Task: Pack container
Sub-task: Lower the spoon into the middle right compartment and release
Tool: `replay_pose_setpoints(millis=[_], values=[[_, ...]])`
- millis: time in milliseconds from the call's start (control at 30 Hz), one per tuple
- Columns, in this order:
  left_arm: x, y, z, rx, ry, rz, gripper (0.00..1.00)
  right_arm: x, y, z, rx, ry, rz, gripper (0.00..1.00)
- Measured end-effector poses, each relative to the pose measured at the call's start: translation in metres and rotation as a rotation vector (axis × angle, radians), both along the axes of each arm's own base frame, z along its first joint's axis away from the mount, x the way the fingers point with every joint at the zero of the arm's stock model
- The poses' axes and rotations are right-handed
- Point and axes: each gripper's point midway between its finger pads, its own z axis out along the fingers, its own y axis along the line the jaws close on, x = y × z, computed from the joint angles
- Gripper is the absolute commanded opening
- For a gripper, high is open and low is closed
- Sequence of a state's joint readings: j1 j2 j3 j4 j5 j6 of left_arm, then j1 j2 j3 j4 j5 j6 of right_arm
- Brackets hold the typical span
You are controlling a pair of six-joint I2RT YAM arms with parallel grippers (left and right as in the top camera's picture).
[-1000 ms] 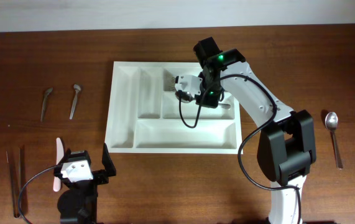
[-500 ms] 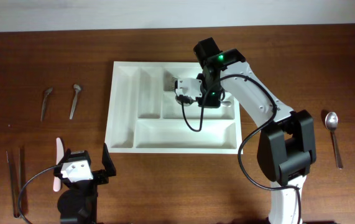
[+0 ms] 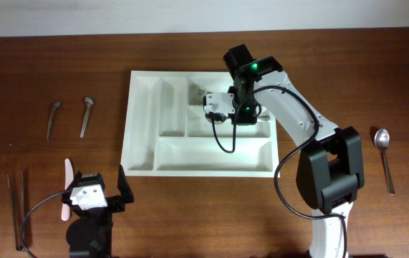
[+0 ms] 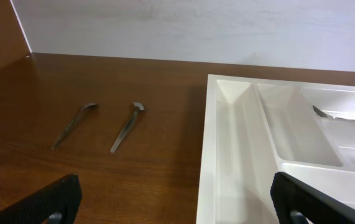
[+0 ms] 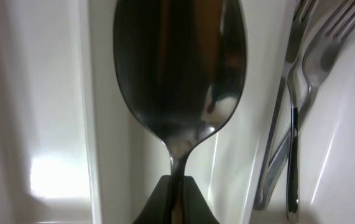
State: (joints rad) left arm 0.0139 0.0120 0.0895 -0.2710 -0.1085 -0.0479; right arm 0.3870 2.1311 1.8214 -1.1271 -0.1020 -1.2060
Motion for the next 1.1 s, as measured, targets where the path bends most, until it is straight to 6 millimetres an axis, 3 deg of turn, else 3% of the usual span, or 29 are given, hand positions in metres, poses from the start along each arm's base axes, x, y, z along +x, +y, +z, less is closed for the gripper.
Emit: replay_pose_setpoints(millis=[400, 467, 500, 533, 567, 600, 767, 900, 1100], values=[[0.0, 0.0, 0.0, 0.0, 0.0, 0.0, 0.99, -0.001, 0.001, 0.0, 0.008, 0.002, 0.007, 0.11], [0.0, 0.0, 0.0, 0.0, 0.0, 0.0, 0.99, -0.001, 0.002, 0.0, 0.011, 0.003, 0.007, 0.17], [0.0, 0.0, 0.0, 0.0, 0.0, 0.0, 0.99, -0.001, 0.002, 0.0, 0.012, 0.003, 0.007, 0.25], [0.0, 0.0, 0.0, 0.0, 0.0, 0.0, 0.99, 0.0, 0.003, 0.0, 0.015, 0.002, 0.003, 0.54], [0.0, 0.0, 0.0, 0.0, 0.0, 0.0, 0.99, 0.001, 0.003, 0.001, 0.018, -0.003, 0.0, 0.89], [0.0, 0.0, 0.0, 0.0, 0.0, 0.0, 0.99, 0.004, 0.004, 0.001, 0.022, -0.014, 0.005, 0.99], [0.0, 0.0, 0.0, 0.0, 0.0, 0.0, 0.99, 0.024, 0.005, 0.009, 0.024, -0.091, -0.061, 0.99], [0.0, 0.0, 0.0, 0.0, 0.0, 0.0, 0.99, 0.044, -0.003, 0.033, -0.01, -0.173, -0.182, 0.99], [0.0, 0.0, 0.0, 0.0, 0.0, 0.0, 0.99, 0.047, -0.037, 0.075, -0.085, -0.192, -0.368, 0.99]])
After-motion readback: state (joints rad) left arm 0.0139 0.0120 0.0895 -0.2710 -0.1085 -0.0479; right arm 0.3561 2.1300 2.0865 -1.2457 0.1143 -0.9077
